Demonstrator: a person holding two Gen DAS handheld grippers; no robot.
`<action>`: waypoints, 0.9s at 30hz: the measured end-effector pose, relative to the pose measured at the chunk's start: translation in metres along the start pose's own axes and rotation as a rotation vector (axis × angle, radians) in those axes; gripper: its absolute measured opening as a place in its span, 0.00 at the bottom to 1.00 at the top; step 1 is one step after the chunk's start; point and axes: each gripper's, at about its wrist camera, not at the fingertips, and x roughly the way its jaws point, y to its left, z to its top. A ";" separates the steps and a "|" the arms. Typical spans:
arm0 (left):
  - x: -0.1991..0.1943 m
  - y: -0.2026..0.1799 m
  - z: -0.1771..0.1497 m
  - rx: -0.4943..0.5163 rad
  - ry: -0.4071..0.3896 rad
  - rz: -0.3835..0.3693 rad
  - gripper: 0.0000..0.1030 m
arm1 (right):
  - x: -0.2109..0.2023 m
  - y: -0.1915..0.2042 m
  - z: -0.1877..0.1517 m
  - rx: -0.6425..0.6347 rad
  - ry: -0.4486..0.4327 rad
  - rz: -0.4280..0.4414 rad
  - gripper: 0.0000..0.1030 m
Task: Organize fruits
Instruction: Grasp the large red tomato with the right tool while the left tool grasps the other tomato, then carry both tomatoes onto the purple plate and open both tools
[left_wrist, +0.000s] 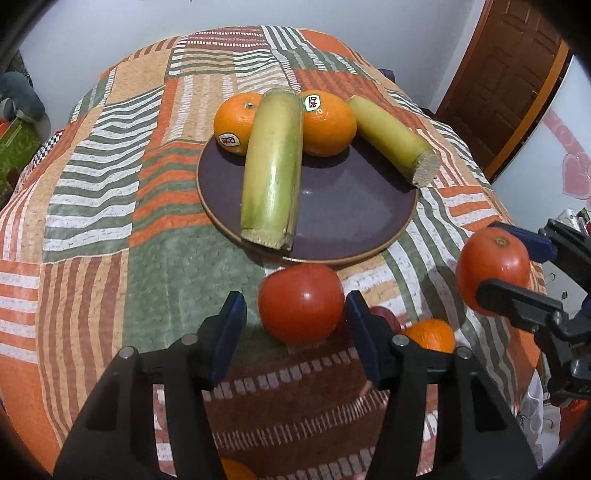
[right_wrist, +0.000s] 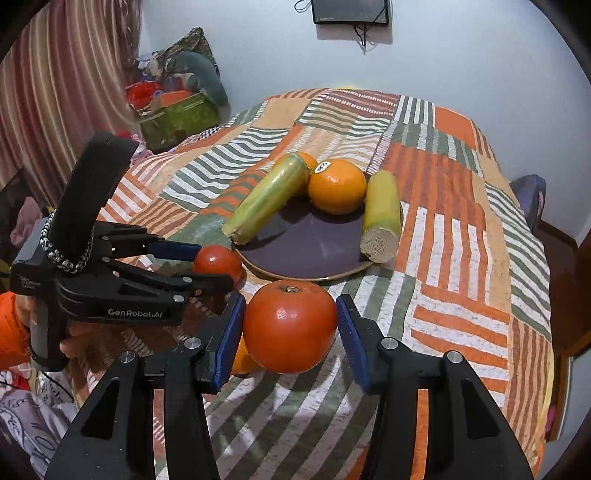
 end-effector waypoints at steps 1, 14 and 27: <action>0.001 0.000 0.001 0.001 -0.003 0.004 0.55 | 0.000 -0.001 -0.001 0.002 0.000 0.002 0.46; -0.002 -0.001 0.004 -0.003 -0.017 -0.006 0.45 | 0.004 -0.010 -0.003 0.029 -0.005 0.007 0.46; -0.034 -0.013 0.022 0.032 -0.099 -0.025 0.45 | 0.004 -0.021 0.010 0.045 -0.035 -0.001 0.46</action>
